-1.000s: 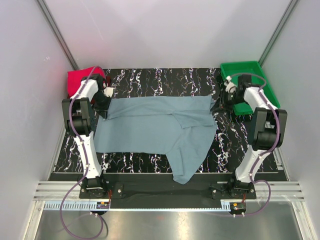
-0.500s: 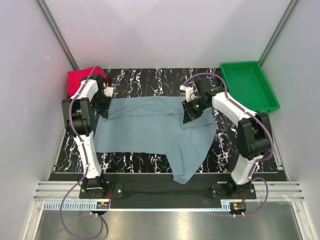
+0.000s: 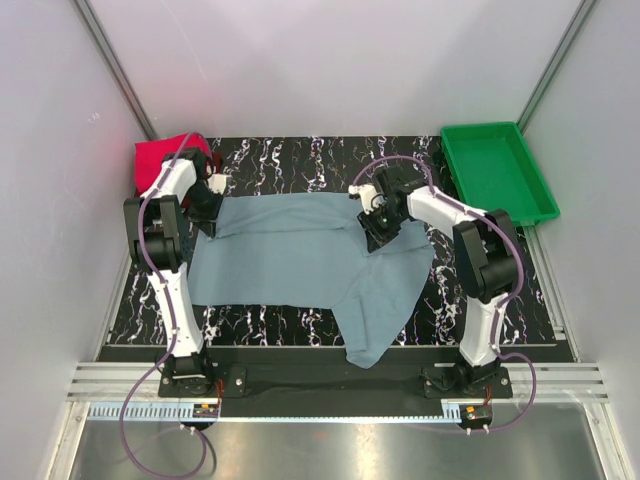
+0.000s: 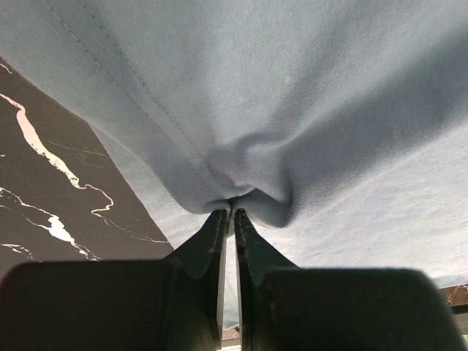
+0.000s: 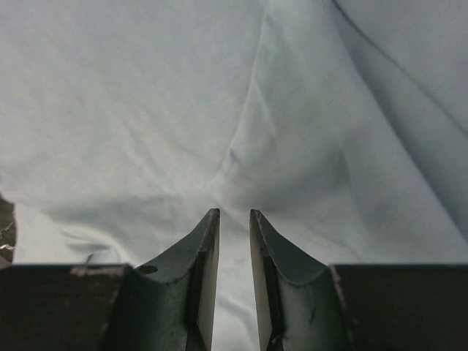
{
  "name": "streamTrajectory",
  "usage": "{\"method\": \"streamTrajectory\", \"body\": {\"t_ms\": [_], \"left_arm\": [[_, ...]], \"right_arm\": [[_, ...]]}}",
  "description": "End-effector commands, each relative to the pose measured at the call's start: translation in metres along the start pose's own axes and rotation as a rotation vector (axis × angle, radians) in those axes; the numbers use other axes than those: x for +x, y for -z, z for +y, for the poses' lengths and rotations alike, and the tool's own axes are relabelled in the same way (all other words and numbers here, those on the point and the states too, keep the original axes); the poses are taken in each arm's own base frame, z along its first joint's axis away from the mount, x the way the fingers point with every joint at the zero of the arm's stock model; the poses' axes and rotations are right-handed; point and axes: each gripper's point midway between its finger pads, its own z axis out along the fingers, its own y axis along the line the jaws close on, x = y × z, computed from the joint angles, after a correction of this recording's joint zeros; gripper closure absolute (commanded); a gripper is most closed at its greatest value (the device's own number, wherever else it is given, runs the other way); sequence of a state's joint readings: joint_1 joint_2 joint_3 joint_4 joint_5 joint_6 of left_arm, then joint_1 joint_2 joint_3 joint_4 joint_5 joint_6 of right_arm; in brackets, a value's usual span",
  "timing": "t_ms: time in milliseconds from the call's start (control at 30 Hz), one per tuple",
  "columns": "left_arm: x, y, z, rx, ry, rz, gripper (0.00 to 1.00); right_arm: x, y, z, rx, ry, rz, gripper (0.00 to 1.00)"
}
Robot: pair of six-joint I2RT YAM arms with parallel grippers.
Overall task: Fold and stack the t-shirts
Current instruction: Fold the tshirt
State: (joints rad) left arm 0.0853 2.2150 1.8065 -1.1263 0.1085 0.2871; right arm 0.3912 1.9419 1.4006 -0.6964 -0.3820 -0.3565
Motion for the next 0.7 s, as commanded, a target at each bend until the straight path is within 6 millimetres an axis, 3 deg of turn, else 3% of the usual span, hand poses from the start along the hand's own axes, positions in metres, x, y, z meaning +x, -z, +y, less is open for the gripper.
{"method": "streamTrajectory", "body": {"t_ms": [0, 300, 533, 667], "left_arm": [[-0.015, 0.021, -0.005, 0.003, -0.002, -0.079, 0.91], [-0.014, 0.018, -0.004, 0.001, -0.004, -0.071, 0.91], [-0.016, 0.017, -0.004, 0.004, -0.003, -0.073, 0.91], [-0.016, 0.018, -0.004, 0.006, 0.0, -0.074, 0.91]], "right_arm": [[-0.022, -0.007, -0.015, 0.056, 0.07, -0.041, 0.7], [-0.025, -0.026, -0.022, 0.067, 0.093, -0.021, 0.67], [-0.023, -0.028, -0.015, 0.061, 0.098, -0.004, 0.99], [-0.026, -0.021, -0.009, 0.053, 0.098, -0.014, 1.0]]}}
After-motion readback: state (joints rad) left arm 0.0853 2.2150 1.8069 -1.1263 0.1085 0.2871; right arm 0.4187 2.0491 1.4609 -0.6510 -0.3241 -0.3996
